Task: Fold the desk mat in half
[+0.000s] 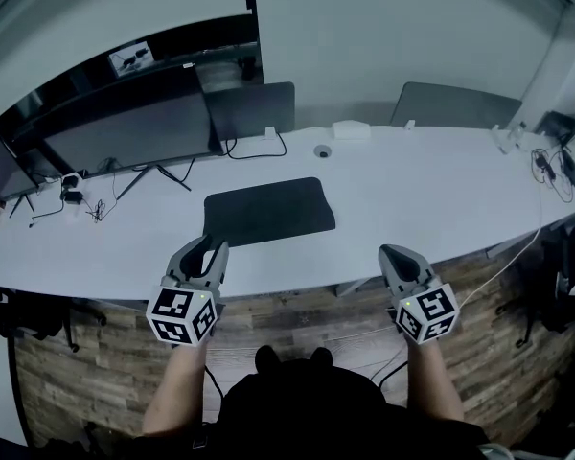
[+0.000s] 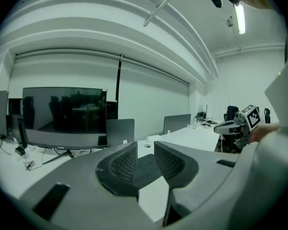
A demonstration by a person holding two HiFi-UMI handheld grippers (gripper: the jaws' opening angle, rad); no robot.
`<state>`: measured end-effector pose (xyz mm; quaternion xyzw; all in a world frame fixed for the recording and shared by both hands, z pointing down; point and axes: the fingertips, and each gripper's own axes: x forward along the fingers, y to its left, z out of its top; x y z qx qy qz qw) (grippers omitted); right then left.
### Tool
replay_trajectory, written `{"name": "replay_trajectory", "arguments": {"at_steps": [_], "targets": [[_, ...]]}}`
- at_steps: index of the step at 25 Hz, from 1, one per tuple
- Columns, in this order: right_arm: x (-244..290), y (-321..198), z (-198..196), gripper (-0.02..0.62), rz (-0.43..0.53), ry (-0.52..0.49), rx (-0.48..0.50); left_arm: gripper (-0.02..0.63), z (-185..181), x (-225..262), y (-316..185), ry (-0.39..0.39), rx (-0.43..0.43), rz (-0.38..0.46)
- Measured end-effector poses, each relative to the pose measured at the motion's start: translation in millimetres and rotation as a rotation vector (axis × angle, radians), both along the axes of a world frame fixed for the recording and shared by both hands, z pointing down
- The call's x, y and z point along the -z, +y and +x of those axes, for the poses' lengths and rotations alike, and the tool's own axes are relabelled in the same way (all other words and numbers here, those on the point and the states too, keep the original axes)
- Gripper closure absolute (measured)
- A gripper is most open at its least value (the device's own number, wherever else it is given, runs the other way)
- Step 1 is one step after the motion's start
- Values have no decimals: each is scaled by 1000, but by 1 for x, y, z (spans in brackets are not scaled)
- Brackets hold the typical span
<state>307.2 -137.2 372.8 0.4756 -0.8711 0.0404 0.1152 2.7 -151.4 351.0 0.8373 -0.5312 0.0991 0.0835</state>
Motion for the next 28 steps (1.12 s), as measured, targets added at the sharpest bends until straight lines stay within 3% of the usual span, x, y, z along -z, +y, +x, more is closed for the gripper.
{"name": "replay_trajectory", "arguments": {"at_steps": [15,28], "targets": [[39,-15,-37,594,110,-127,136,558,-18,1,9,-15,91,10],[42,-20,-31,594,108,-55,145,572,-15,4,6,-8,87,23]]}}
